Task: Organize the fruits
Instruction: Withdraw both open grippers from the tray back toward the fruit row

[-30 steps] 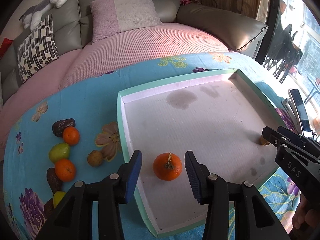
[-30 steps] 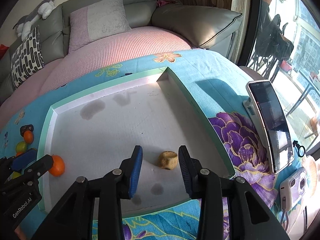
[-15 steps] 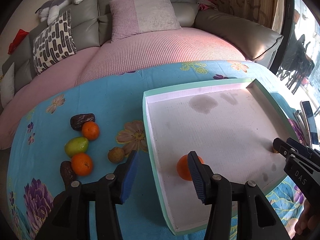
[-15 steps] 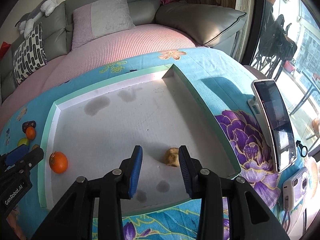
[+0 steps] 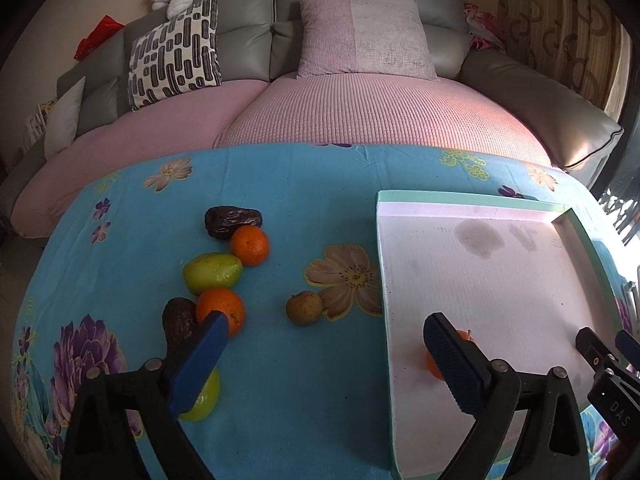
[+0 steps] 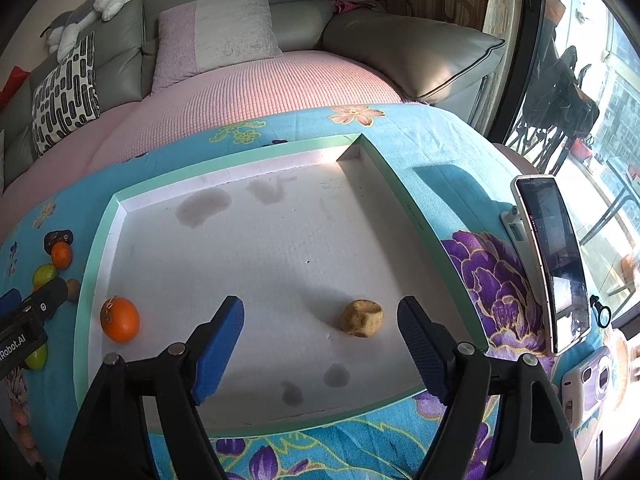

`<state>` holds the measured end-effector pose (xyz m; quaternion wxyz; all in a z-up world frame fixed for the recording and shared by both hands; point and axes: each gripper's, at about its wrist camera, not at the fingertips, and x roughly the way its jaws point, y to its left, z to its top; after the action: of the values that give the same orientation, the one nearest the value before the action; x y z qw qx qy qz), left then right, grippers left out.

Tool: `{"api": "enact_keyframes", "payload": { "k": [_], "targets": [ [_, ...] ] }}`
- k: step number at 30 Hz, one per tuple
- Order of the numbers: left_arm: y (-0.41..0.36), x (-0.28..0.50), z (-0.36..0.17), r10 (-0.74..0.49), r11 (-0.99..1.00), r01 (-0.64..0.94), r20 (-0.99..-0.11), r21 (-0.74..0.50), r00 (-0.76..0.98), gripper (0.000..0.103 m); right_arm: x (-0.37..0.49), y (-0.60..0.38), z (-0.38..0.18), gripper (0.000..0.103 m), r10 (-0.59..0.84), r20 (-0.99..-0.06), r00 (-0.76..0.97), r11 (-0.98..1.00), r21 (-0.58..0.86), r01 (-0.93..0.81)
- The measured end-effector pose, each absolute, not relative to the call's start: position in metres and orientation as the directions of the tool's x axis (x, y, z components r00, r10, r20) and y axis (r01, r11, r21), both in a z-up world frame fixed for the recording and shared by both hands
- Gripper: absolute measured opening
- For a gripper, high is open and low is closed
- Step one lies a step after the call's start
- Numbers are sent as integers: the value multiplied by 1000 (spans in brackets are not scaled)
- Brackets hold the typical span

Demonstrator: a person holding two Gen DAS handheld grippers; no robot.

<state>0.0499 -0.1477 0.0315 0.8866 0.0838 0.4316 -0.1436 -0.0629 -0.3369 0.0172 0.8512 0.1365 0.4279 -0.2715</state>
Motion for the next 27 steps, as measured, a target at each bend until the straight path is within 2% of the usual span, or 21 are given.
{"api": "enact_keyframes", "payload": {
  "k": [5, 6, 7, 22, 27],
  "targets": [
    [-142, 52, 27, -134, 957, 285, -784, 56, 606, 103, -61, -333, 18, 84, -351, -793, 498, 826, -12, 563],
    [-141, 52, 27, -128, 958, 279, -783, 61, 609, 103, -61, -332, 18, 91, -354, -791, 499, 827, -16, 561],
    [-140, 53, 26, -123, 960, 274, -781, 64, 612, 103, -60, -332, 18, 92, -356, -787, 504, 829, -17, 559],
    [-127, 58, 27, -74, 960, 249, -748, 124, 659, 103, -50, -316, 20, 93, -360, -772, 524, 854, -46, 518],
    [-115, 63, 33, -95, 960, 259, -742, 110, 664, 103, -46, -309, 27, 93, -337, -759, 557, 853, 5, 522]
  ]
}}
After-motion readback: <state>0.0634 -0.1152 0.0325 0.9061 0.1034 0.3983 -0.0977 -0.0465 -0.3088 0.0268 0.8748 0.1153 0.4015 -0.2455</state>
